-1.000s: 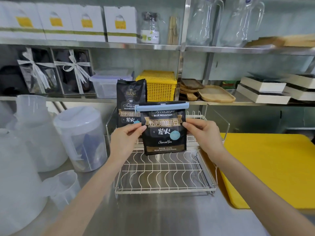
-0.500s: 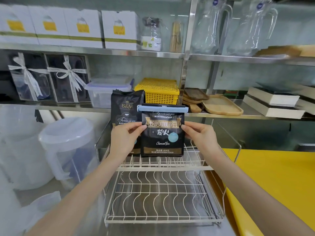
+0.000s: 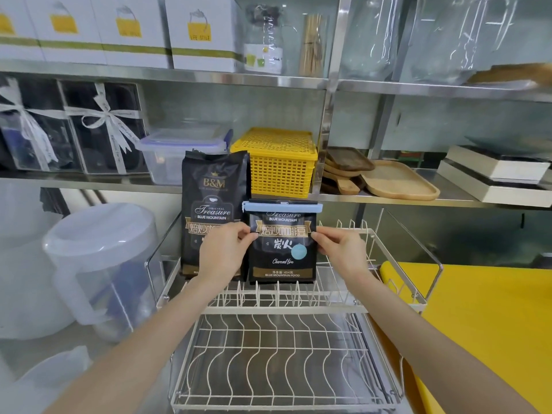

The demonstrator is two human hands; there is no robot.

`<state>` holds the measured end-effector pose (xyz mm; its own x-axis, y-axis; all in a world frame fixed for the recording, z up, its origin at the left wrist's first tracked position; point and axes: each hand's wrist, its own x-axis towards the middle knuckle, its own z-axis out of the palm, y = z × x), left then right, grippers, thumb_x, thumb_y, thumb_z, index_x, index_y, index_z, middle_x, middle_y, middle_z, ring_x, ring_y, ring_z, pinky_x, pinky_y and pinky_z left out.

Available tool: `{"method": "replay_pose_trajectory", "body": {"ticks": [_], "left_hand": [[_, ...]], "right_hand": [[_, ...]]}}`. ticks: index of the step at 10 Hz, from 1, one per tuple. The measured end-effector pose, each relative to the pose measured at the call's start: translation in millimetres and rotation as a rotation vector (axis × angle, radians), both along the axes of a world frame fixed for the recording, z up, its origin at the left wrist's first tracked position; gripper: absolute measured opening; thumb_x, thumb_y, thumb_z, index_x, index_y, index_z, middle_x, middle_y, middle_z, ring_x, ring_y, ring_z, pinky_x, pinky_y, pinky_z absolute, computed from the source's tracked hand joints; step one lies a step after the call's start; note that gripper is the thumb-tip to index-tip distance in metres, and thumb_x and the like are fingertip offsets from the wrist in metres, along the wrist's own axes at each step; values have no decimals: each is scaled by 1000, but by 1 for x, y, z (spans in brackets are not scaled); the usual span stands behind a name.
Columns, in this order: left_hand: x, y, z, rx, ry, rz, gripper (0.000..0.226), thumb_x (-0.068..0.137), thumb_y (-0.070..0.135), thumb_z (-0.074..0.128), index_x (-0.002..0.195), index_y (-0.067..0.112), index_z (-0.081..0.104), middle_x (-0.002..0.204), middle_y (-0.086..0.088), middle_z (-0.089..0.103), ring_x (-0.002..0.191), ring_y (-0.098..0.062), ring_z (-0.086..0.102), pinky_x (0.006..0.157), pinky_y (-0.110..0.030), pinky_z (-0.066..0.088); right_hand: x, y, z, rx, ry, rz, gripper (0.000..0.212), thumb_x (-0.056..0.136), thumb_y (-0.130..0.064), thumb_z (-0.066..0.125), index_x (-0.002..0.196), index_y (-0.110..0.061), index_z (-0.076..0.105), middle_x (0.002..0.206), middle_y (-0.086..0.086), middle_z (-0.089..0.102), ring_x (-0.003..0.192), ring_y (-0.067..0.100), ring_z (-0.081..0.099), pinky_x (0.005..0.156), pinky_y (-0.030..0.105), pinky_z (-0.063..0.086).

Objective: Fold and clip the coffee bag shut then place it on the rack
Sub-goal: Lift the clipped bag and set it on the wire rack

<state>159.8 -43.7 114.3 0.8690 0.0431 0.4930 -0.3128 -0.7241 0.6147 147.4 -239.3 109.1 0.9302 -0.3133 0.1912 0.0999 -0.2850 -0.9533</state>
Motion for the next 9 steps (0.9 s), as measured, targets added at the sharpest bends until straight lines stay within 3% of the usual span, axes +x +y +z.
{"method": "replay_pose_trajectory", "body": {"ticks": [3,5,7,8,9], "left_hand": [[2,-5,-2,15,47,43,20,82,27,59,90,11,67,85,-7,73,67,-23,65,60,-30,47],[2,-5,1,-15,111,13,20,83,25,58,94,9,64,81,-7,72,65,-23,64,65,-33,51],[3,2,15,32,319,-110,36,83,24,58,115,7,54,96,-11,72,88,-24,64,82,-36,49],[-6,8,30,131,410,-134,46,84,31,55,123,10,46,116,-11,65,108,-28,56,92,-37,43],[-12,10,43,203,399,-143,53,84,35,53,129,10,39,130,-14,54,116,-29,51,96,-38,41]], "right_hand": [[10,-2,1,-155,48,-17,25,81,-18,61,104,-9,65,107,14,69,92,20,59,92,44,50],[9,-3,9,-315,91,32,27,84,-21,57,107,-10,63,108,13,69,99,26,60,89,45,50],[-1,-4,29,-638,270,212,27,87,-27,49,104,-9,60,106,18,67,97,31,60,81,39,49],[-14,1,44,-846,336,286,38,87,-30,48,120,-10,50,117,17,63,107,32,55,88,38,46],[-22,2,59,-944,288,304,44,87,-31,48,127,-14,42,126,15,57,113,33,51,92,39,43]]}}
